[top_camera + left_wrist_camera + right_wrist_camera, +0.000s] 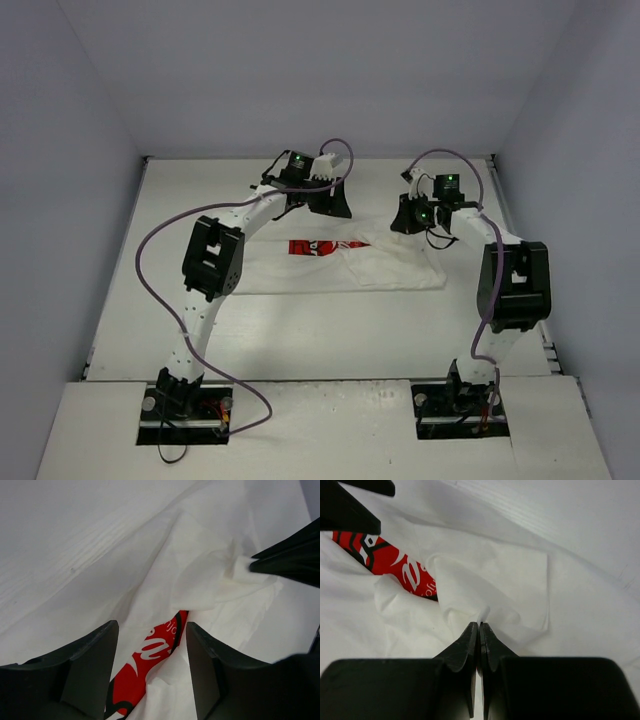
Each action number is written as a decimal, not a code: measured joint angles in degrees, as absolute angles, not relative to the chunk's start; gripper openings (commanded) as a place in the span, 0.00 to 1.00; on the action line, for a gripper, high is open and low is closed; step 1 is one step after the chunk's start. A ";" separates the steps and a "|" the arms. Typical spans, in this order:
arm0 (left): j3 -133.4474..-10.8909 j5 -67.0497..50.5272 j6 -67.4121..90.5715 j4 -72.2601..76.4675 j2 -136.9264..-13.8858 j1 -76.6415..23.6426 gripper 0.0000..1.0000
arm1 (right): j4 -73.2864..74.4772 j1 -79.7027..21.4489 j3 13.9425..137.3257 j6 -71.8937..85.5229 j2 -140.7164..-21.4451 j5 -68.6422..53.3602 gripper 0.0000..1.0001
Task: Fold and stack the t-shirts
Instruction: Fold the other side of the tshirt into a rectangle
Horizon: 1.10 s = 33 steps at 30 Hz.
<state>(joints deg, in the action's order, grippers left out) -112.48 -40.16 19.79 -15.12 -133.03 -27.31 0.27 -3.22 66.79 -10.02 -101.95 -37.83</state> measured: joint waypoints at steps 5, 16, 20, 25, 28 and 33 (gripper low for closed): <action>-118.13 -44.11 19.21 -13.10 -136.78 -27.34 0.53 | -1.22 -4.31 61.58 -6.96 -97.65 -33.73 0.00; -118.50 -40.87 16.00 -13.47 -138.34 -31.09 0.53 | -7.38 -5.30 47.32 3.84 -88.53 -25.04 0.00; -119.18 -40.38 15.06 -13.74 -138.86 -32.88 0.53 | -8.57 -5.34 46.63 5.23 -88.55 -24.31 0.00; -121.50 -39.07 13.41 -14.62 -140.90 -34.42 0.53 | -10.09 -5.34 46.48 6.37 -88.55 -24.04 0.00; -123.38 -37.28 12.37 -15.74 -142.85 -34.77 0.53 | -10.79 -5.34 46.31 6.75 -88.55 -24.11 0.00; -126.63 -35.21 11.25 -17.86 -146.05 -34.77 0.52 | -11.81 -5.34 45.46 7.39 -88.59 -24.45 0.00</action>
<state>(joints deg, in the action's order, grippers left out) -126.63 -35.21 11.25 -17.86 -146.05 -34.77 -11.81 -5.34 45.46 7.39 -88.59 -24.45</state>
